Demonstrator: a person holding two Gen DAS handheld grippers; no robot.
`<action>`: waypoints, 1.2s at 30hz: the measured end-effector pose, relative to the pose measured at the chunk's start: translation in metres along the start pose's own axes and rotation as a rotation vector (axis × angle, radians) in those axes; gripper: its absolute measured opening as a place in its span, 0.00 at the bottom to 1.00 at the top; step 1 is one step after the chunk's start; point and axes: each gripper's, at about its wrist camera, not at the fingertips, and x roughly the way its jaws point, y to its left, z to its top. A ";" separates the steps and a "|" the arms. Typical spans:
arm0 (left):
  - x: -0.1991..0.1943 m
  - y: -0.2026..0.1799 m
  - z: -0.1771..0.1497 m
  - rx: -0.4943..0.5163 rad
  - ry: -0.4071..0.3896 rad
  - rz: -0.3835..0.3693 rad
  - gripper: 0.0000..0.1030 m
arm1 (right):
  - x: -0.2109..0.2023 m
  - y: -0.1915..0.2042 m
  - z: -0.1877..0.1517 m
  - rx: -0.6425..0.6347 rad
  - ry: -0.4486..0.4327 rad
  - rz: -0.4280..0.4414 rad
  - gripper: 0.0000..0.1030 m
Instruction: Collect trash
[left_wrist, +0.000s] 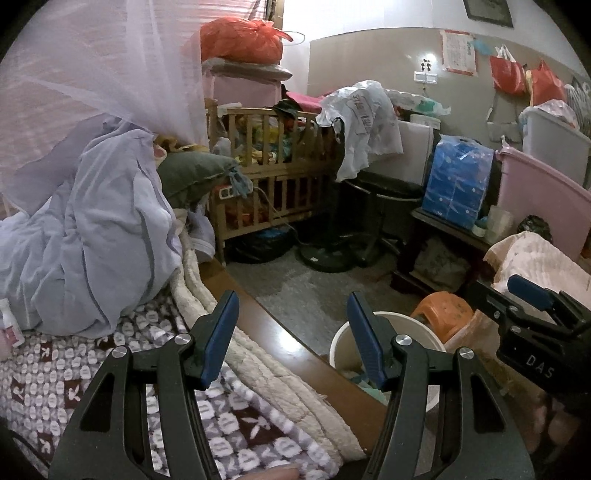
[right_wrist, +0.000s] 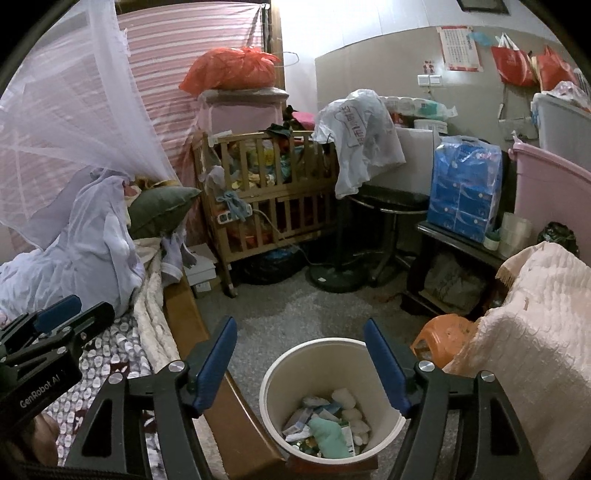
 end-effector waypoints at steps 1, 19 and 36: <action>0.000 0.000 0.000 -0.001 0.000 0.001 0.58 | 0.000 0.000 0.000 -0.002 0.001 0.000 0.68; 0.001 0.003 0.001 0.000 0.002 0.009 0.58 | -0.001 0.005 0.003 -0.005 0.005 0.004 0.69; 0.006 0.003 -0.003 0.008 0.012 0.011 0.58 | 0.003 0.008 0.003 -0.005 0.014 0.006 0.69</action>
